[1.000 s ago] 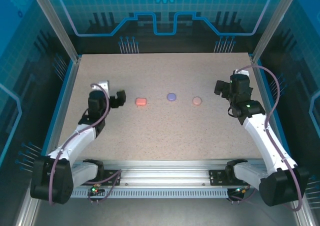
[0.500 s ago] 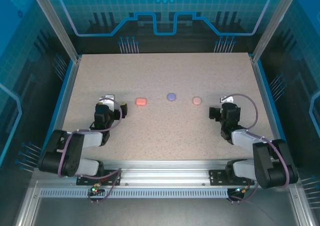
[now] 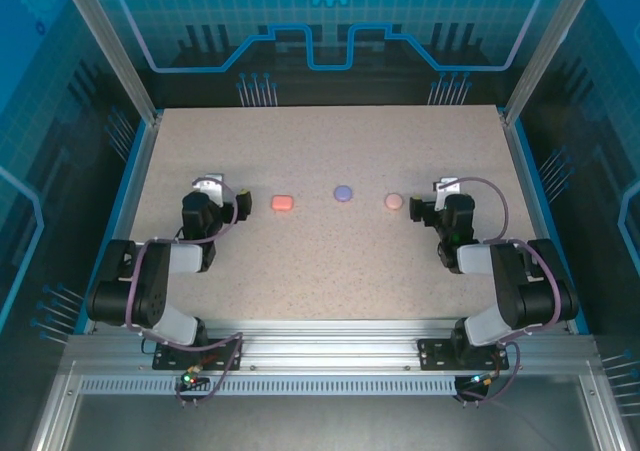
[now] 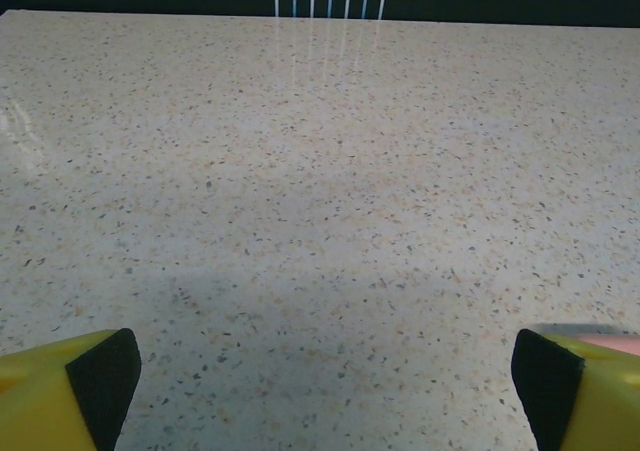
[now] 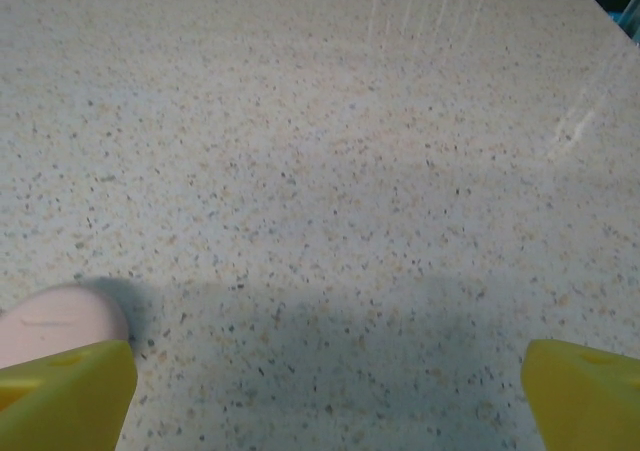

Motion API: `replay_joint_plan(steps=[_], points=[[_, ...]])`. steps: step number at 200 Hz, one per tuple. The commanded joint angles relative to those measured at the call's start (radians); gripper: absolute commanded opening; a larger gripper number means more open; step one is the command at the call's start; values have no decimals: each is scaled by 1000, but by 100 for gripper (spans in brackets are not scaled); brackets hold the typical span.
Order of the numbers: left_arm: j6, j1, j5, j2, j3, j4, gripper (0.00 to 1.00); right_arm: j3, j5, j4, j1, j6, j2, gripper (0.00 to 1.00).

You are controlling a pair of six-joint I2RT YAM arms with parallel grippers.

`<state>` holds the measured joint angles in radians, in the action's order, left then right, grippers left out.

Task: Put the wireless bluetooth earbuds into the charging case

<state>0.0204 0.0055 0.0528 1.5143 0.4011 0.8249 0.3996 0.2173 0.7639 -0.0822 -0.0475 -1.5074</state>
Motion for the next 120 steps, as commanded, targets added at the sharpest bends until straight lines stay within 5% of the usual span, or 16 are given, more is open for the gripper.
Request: replay_joint_plan(steps=[1,83,120], points=[[-30,9,-45,8,12,-26,99,9,-18,31,9,15,3,100],[-31,7,-25,6,6,-17,99,16,3,23,-8,27,1,100],[-26,-1,-15,6,7,-20,99,25,-108,3,20,39,2,100]])
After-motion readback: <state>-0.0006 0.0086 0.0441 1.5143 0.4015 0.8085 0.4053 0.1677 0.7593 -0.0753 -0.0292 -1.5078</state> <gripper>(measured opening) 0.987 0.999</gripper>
